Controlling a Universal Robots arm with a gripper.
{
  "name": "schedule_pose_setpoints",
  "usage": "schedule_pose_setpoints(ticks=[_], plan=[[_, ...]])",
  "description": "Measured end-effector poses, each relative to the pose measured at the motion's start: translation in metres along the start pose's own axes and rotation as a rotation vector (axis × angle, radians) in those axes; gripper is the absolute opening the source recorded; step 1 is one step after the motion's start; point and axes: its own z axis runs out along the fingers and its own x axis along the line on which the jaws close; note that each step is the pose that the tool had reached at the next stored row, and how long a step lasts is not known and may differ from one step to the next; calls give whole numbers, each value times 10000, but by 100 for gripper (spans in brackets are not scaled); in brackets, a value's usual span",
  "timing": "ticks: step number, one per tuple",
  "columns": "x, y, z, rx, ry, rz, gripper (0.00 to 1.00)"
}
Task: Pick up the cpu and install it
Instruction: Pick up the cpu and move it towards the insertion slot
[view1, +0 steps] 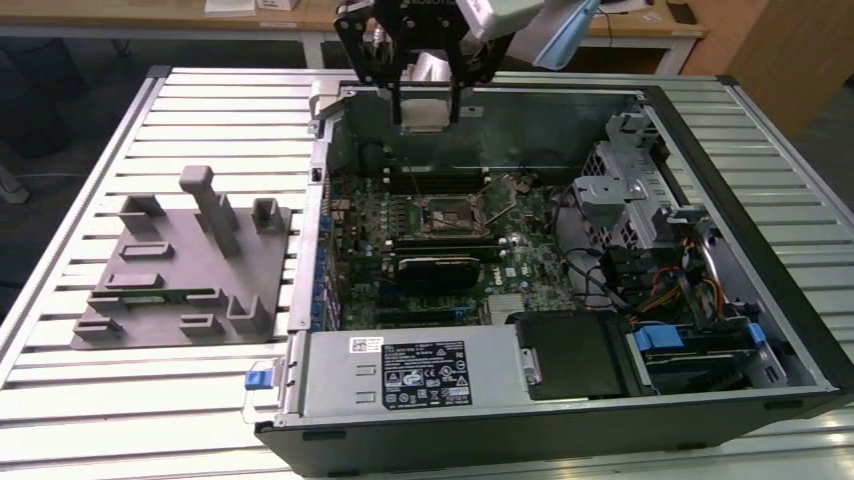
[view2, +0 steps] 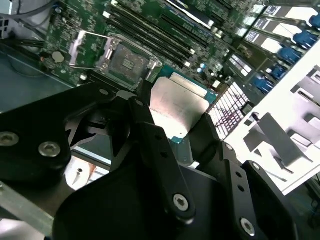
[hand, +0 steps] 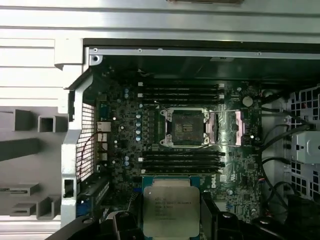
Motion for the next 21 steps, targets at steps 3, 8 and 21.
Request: schedule_pose_setpoints(ticks=[3, 8, 21], plan=[[-90, 1, 3, 0, 0, 2, 54], [-191, 1, 6, 1, 1, 0, 54], [-230, 9, 50, 2, 0, 28, 54]])
